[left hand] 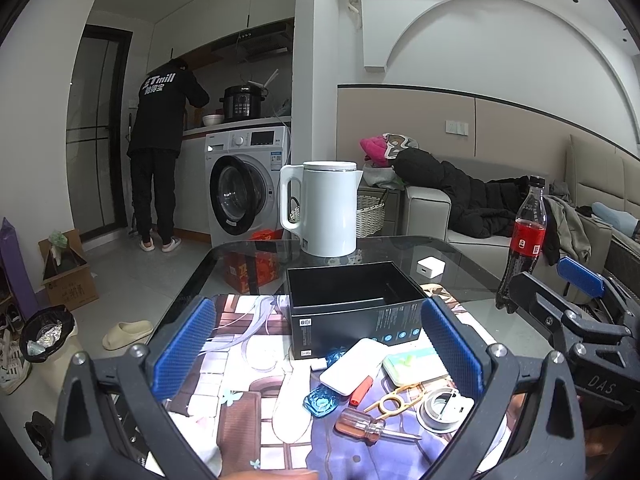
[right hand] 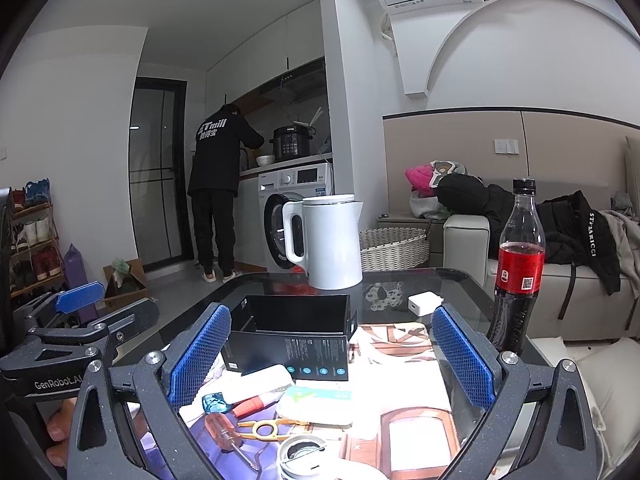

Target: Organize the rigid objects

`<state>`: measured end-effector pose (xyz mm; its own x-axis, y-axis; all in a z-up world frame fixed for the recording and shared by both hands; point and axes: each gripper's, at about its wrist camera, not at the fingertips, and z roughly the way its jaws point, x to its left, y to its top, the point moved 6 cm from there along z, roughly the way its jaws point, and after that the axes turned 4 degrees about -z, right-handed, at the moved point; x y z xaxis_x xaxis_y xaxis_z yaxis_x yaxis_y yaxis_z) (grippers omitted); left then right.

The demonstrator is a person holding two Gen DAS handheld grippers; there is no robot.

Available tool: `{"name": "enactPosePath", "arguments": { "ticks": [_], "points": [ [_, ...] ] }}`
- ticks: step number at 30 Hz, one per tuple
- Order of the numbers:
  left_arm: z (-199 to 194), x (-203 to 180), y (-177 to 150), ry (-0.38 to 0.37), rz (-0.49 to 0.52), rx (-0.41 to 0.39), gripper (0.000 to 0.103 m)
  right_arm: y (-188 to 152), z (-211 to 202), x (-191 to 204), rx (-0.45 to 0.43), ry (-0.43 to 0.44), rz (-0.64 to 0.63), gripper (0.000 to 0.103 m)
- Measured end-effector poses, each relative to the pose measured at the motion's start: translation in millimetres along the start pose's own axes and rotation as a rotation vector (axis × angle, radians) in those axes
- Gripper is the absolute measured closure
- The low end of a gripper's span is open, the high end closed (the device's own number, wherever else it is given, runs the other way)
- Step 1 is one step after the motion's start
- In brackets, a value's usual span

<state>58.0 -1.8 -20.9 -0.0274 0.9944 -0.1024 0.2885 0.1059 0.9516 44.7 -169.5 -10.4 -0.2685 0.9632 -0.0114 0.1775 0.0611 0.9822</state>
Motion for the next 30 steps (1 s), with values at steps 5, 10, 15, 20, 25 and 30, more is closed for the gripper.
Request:
{"name": "enactPosePath", "arguments": {
  "ticks": [5,10,15,20,25,30],
  "points": [
    [-0.2,0.6,-0.5,0.000,-0.001,0.001,0.000,0.3,0.5,0.1,0.002,-0.001,-0.002,0.000],
    [-0.1,1.3,-0.9,0.002,-0.002,0.002,0.000,0.0,0.5,0.0,0.004,-0.002,0.001,0.000],
    [0.7,3.7,-2.9,0.007,-0.005,0.008,0.000,-1.1,1.0,1.4,0.010,-0.001,-0.001,0.000],
    [2.3,3.7,-3.8,0.010,-0.004,0.017,0.000,-0.6,1.2,1.5,0.004,0.008,0.000,0.000],
    [2.5,2.1,-3.8,0.004,0.000,0.025,0.000,-0.7,1.2,2.2,0.003,0.012,-0.003,0.000],
    [4.0,2.5,-3.3,0.011,-0.010,0.020,0.000,-0.4,1.5,3.0,0.002,0.016,-0.005,0.000]
  ]
}}
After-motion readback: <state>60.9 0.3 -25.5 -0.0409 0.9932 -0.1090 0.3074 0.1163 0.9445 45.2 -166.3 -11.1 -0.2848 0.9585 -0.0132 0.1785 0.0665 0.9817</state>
